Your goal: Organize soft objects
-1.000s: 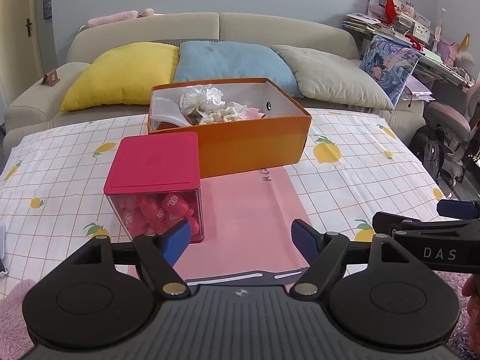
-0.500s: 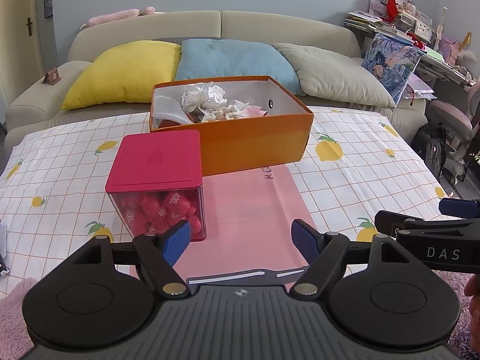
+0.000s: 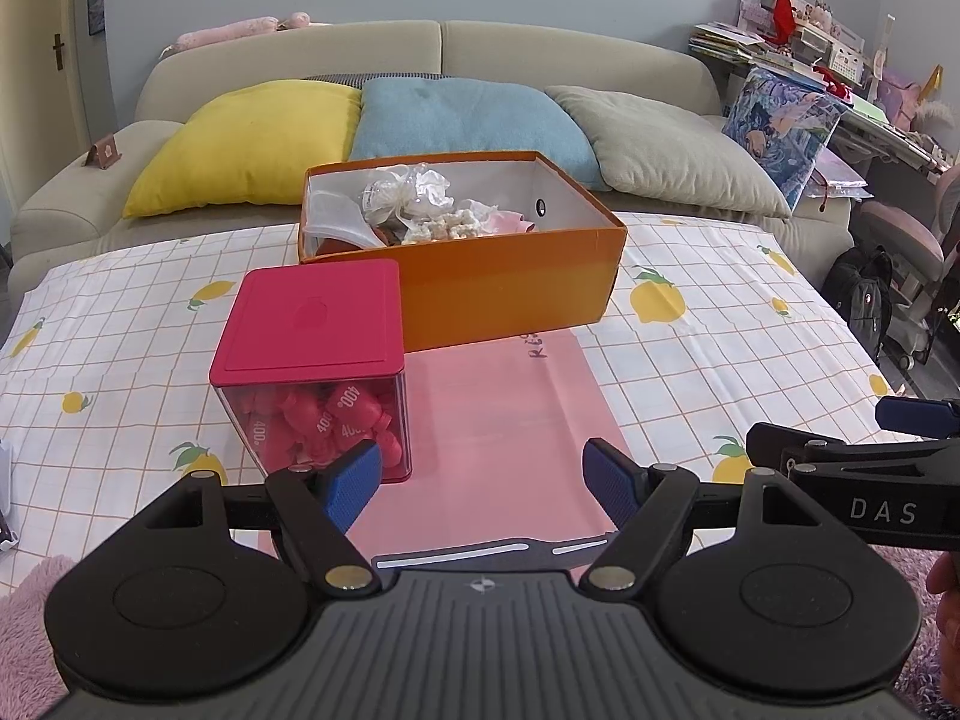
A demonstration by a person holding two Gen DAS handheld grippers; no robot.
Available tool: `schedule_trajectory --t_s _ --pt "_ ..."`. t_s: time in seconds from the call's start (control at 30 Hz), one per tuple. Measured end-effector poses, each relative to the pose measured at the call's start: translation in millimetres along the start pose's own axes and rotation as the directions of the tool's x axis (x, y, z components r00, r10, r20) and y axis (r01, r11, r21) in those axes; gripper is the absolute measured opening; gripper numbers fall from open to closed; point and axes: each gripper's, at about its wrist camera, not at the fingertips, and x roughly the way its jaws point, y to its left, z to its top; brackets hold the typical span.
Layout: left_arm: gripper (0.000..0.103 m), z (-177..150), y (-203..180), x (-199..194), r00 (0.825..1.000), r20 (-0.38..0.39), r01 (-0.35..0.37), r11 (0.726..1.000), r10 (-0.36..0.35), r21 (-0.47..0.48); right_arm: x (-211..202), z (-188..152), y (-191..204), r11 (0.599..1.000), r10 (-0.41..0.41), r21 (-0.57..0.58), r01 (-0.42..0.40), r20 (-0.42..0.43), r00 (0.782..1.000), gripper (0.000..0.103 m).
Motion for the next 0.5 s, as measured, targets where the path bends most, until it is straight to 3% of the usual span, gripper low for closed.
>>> schedule_trajectory --t_s 0.5 --pt "0.09 0.3 0.1 0.2 1.0 0.0 0.0 1.0 0.0 0.0 3.4 1.1 0.2 1.0 0.007 -0.012 -0.007 -0.008 1.0 0.1"
